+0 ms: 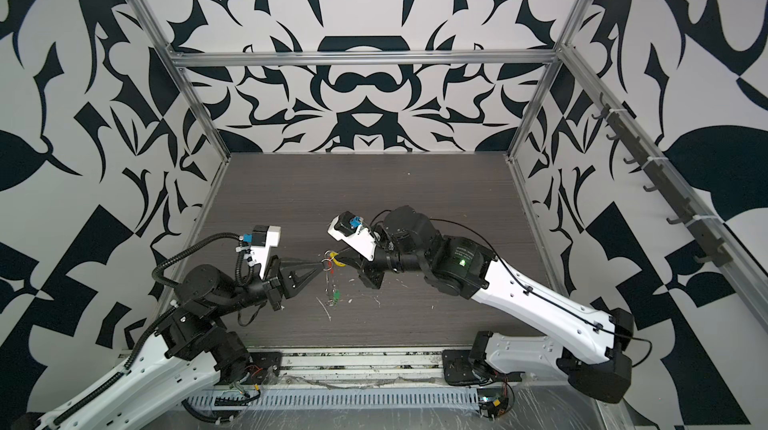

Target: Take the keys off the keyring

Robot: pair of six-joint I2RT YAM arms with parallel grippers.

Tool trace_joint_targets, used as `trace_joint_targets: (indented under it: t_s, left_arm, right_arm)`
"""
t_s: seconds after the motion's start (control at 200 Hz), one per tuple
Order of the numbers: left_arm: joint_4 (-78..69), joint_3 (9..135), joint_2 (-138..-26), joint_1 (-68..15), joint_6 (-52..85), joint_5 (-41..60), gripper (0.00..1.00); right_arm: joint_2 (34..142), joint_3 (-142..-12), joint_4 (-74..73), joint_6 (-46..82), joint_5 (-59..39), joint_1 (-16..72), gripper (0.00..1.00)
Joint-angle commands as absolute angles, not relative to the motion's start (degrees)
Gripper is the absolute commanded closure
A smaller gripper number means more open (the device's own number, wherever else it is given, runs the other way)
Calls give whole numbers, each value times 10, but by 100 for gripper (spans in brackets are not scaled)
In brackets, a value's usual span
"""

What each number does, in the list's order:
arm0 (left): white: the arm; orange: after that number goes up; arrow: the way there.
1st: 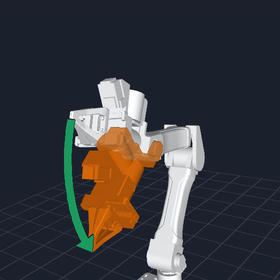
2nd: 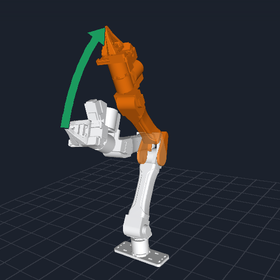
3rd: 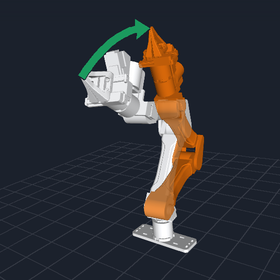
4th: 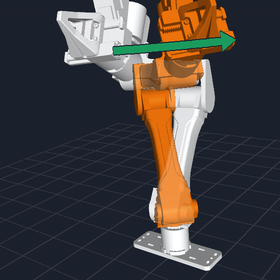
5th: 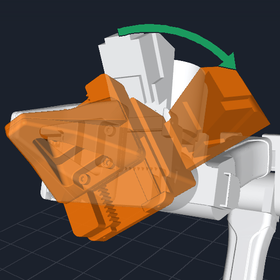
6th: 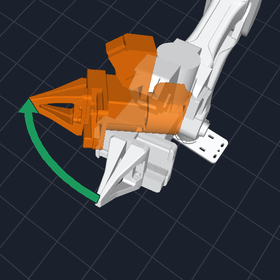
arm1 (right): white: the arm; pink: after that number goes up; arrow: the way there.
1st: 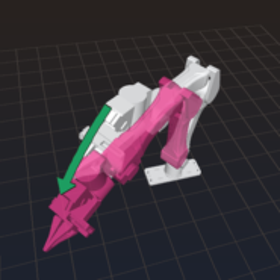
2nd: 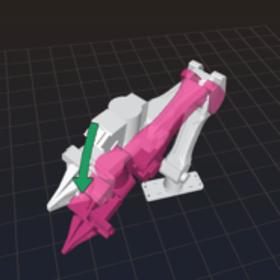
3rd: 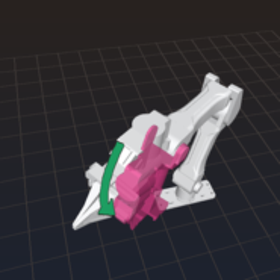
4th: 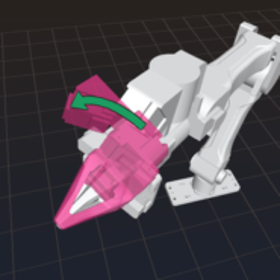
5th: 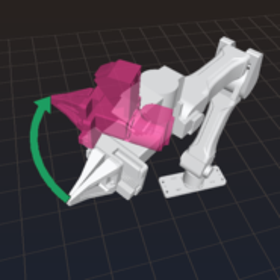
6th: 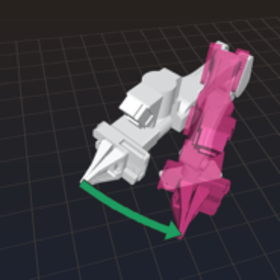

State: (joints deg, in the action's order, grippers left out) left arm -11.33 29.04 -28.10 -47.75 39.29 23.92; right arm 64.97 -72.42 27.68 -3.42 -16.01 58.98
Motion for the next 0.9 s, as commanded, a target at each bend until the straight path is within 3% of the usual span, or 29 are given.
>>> trace_joint_targets:
  t_s: [0.0, 0.435, 0.58, 0.71, 0.895]
  left_arm:
    - [-119, 304, -293, -480, 401, 303, 100]
    - [-156, 288, -300, -479, 418, 318, 100]
    - [-166, 278, -292, -479, 422, 309, 100]
    - [-184, 266, -283, -479, 430, 299, 100]
    - [-273, 226, -278, -479, 458, 283, 100]
  right_arm:
    - [653, -768, 266, -60, -159, 584, 100]
    - [706, -853, 334, -113, -223, 584, 100]
    - [725, -870, 349, -117, -234, 584, 79]
    - [741, -877, 355, -115, -241, 584, 73]
    - [760, -903, 372, -114, -240, 588, 71]
